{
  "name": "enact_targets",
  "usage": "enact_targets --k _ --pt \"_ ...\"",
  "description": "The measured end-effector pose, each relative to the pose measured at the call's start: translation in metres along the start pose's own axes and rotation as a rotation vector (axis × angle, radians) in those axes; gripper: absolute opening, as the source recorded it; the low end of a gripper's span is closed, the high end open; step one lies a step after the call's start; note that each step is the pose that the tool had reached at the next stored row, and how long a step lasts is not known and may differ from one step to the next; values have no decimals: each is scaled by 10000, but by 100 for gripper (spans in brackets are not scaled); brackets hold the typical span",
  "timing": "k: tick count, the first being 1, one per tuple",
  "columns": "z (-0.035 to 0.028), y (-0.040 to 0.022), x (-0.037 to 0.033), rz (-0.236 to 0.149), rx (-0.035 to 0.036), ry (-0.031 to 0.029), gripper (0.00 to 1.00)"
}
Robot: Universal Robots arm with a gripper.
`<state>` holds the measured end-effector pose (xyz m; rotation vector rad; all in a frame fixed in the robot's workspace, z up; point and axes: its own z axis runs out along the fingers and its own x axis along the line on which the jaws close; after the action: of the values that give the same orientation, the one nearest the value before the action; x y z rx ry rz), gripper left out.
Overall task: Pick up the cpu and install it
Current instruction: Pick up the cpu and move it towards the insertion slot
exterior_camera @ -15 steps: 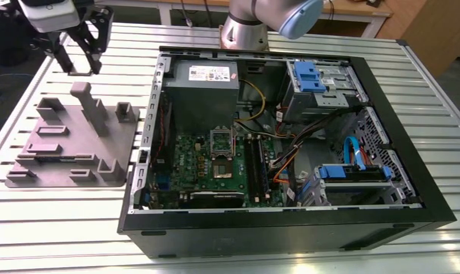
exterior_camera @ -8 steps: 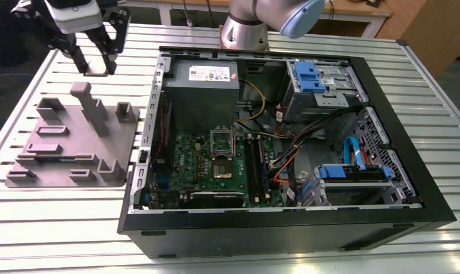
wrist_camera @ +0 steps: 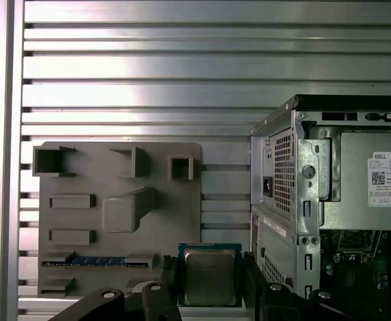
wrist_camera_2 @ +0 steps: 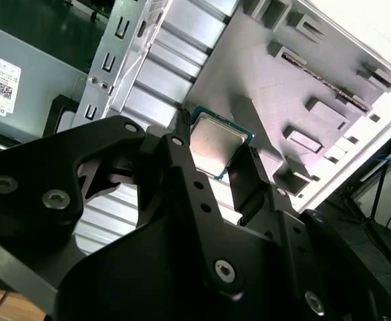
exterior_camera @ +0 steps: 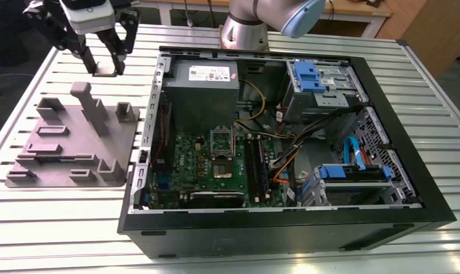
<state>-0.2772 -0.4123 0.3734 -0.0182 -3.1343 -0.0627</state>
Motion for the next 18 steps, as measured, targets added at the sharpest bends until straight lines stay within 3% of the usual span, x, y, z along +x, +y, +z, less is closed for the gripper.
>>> enact_targets --k 18 --pt "3 2 -141 0 0 0 47"
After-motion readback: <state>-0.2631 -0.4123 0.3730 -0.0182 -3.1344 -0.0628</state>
